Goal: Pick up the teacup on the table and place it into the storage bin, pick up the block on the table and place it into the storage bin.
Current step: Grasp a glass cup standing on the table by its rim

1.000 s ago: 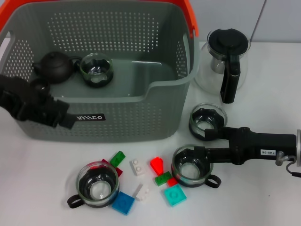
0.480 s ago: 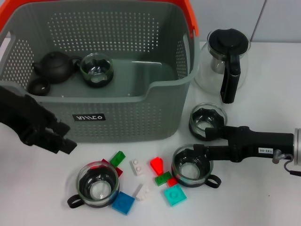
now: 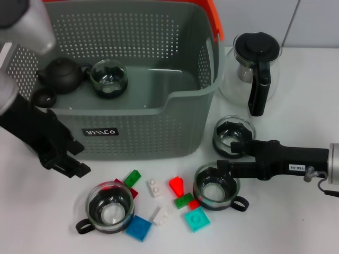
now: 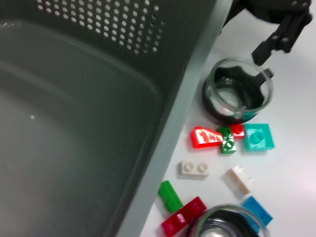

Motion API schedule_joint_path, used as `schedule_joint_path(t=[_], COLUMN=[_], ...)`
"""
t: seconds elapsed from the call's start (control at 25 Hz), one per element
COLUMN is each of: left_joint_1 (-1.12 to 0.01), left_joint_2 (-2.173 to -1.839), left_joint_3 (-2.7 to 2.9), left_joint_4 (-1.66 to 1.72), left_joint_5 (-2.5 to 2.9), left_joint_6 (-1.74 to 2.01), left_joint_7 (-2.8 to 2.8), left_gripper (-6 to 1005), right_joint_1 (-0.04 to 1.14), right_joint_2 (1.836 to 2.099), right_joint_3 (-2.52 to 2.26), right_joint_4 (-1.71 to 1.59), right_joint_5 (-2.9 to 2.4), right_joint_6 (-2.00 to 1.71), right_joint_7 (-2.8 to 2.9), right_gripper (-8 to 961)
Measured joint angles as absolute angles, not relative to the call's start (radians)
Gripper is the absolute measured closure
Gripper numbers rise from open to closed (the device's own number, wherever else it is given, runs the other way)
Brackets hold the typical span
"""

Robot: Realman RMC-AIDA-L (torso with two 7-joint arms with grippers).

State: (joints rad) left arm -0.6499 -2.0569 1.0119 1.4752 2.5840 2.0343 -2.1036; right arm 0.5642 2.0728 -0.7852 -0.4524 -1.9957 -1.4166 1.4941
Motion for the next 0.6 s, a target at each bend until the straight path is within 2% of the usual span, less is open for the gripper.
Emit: schedule_joint_path(t=[0.04,0.08,0.28,0.6], left_joint_1=[-0.652,-0.653,-0.651,-0.646], left_joint_2=[-2.064,-2.086,-2.108,-2.111], left_joint_3=[1.013,1.021,1.063,1.142], left_joint_4=[1.475,1.475,1.482,1.461], left_joint_5=[2.598,2.626,2.641,2.644], left_joint_6=[2.029,2.018,2.008,1.979], left_joint_7=[-2.092,-2.065,-2.041,-2.036], left_gripper=[481,481,481,480], right_joint_1=[0.563,0.562,0.557,0.555], right_joint_2=[2.073,2.074,2.074,2.074], right_joint_3=[-0.784,-0.783,-0.779,-0.781], right_joint_4=[-0.452,-0.452,-0.451,-0.432], right_joint_5=[-1.996,-1.996,-1.996,-1.996], right_joint_6=[-1.416,-1.416,-1.411,-1.387], right_joint_7=[1.494,1.494,1.494,1.502], right_gripper=[42,42,42,42])
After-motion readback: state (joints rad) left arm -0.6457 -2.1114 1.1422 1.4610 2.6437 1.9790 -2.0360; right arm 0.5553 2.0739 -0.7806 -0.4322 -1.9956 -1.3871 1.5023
